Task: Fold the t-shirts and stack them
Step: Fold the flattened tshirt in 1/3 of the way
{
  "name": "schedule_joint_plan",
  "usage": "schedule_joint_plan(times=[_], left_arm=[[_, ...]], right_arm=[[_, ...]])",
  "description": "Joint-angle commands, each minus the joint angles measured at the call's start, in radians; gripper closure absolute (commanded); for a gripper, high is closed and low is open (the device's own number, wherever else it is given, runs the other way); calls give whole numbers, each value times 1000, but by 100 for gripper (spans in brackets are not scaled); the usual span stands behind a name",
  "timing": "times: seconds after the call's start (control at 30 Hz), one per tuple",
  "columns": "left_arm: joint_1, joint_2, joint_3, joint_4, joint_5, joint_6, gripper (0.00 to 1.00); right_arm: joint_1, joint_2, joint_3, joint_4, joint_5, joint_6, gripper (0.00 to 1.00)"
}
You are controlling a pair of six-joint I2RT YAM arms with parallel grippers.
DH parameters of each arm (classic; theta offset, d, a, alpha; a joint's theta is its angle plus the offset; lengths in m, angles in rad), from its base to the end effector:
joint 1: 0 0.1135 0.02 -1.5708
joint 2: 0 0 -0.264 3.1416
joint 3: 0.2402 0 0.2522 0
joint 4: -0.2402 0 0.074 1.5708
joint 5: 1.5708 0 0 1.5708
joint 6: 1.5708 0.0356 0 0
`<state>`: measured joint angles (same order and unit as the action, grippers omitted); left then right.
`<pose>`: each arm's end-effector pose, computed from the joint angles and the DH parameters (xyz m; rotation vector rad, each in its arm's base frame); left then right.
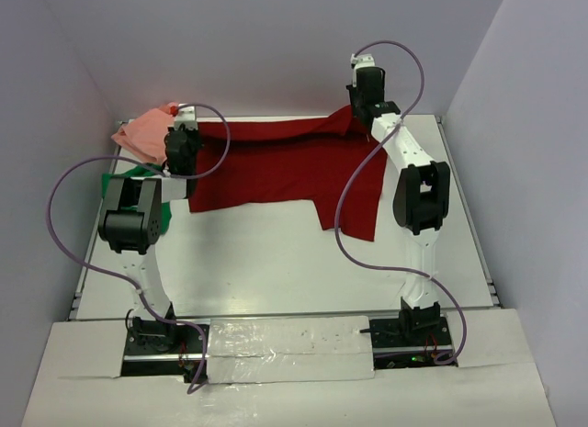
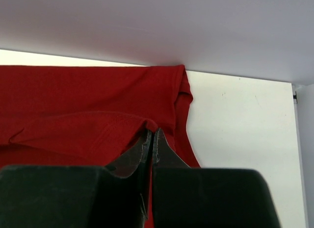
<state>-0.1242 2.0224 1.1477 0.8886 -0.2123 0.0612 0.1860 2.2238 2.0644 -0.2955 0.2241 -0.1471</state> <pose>0.4446 -0.0479 0.2030 -0.0232 1.5582 0.1155 0.5218 0.0901 0.2958 -0.1944 2.0099 -0.2022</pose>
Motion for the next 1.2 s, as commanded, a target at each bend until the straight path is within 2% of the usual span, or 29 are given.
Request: schedule_joint_plan(times=[0.0,0.37,0.4,0.43,0.47,0.5,0.53,0.57,0.67,0.7,0.9,1.0,1.07,1.1,1.17], left_arm=[[12,-16,-25,64,16,-17,100],[8,-139,-134,-42,62,-38,100],[8,-148,-140,-56,62,-41,97],[8,-152,-144,-69,68,-41,90],[8,-159,-152,-85,73,-38,62],[8,-177,-175,-89,74,-44,45],[8,-188,-190,-96,76,-47,33],[8,-201,-203,-100,76,-47,19],[9,-257,-238,-140,82,-52,3],[11,-292,-252,-173,88,-52,2],[12,-460,-281,-416,160,-115,1],[12,-519,-308,-476,183,-130,1],[12,-531,-321,-504,180,-144,1],[12,-525,-309,-542,180,-150,4],[12,-490,-263,-588,186,-158,12]], right_arm=[[-6,-44,-7,47,12,1,100],[-5,-174,-208,-1,-54,30,100],[-6,-182,-226,-17,-64,30,100],[-5,-194,-231,-31,-78,26,100],[-5,-197,-230,-50,-113,24,89],[-5,-200,-228,-83,-124,23,77],[-5,-208,-230,-99,-132,20,44],[-5,-214,-233,-111,-134,21,34],[-5,-272,-295,-108,-147,24,27],[-5,-289,-326,-111,-160,24,26],[-3,-412,-426,-191,-213,50,30],[1,-469,-490,-212,-256,53,32],[1,-478,-515,-220,-273,63,41],[0,-468,-521,-240,-279,81,52],[-2,-441,-506,-283,-302,92,82]])
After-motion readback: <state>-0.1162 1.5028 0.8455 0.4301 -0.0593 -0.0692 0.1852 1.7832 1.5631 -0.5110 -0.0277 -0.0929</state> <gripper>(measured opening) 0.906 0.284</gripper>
